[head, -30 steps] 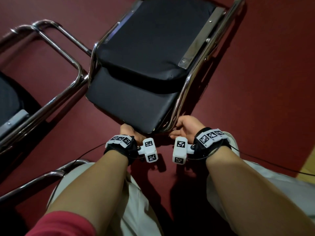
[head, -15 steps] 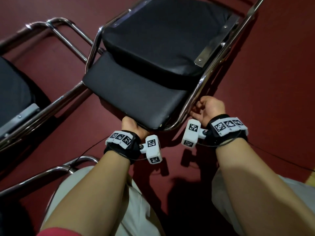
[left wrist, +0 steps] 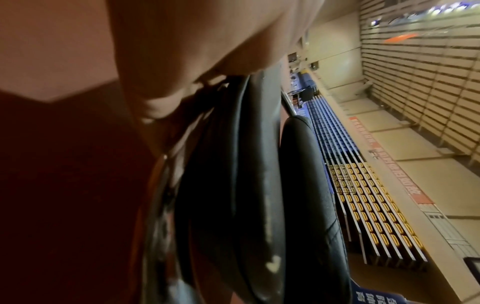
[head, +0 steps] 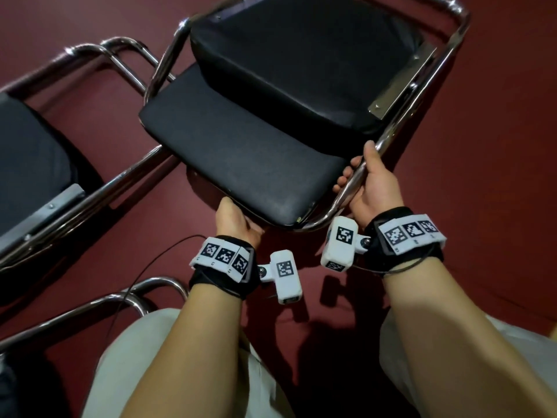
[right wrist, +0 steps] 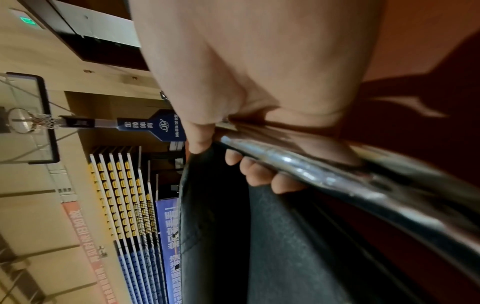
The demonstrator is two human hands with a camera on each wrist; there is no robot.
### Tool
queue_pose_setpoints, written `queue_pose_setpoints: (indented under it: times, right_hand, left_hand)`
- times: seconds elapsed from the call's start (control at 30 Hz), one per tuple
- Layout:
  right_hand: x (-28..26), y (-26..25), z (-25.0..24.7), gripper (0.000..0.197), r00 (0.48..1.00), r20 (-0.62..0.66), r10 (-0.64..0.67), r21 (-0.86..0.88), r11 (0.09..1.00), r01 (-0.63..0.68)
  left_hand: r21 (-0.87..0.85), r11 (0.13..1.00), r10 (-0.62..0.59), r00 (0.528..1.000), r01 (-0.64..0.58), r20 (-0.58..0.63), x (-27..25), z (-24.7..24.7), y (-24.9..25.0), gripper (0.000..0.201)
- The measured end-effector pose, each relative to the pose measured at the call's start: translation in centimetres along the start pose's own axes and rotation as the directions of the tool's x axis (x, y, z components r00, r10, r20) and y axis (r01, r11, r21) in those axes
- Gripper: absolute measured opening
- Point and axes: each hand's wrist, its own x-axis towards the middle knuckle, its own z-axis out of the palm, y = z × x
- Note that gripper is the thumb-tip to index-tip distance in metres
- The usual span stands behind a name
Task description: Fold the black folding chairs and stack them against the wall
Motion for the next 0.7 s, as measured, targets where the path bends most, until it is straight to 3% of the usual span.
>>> queue_pose_setpoints:
  times: [0.23, 0.43, 0.7]
  right_hand:
    - [-0.6, -1.1, -0.1, 0.039, 0.997, -0.063, -0.042, -0.002, 0.999, 0.042]
    - [-0.8, -1.8, -0.4, 0.04, 0.981, -0.172, -0.087, -0.037, 0.996, 0.082]
    - [-2.8, -7.9, -1.9, 0.042, 0.985, -0.169, 0.03, 0.008, 1.0, -0.029]
  left_hand:
    - [0.027, 0.999, 0.045, 0.996, -0.043, -0.073, -0.3, 1.0, -0.9, 0.028]
    - [0.043, 0.999, 0.006, 0.994, -0.001, -0.111, -1.9, 2.2, -2.0, 0.022]
    - [0.045, 0.998, -0.047, 0.992, 0.053, -0.113, -7.9, 7.2, -1.6, 0.039]
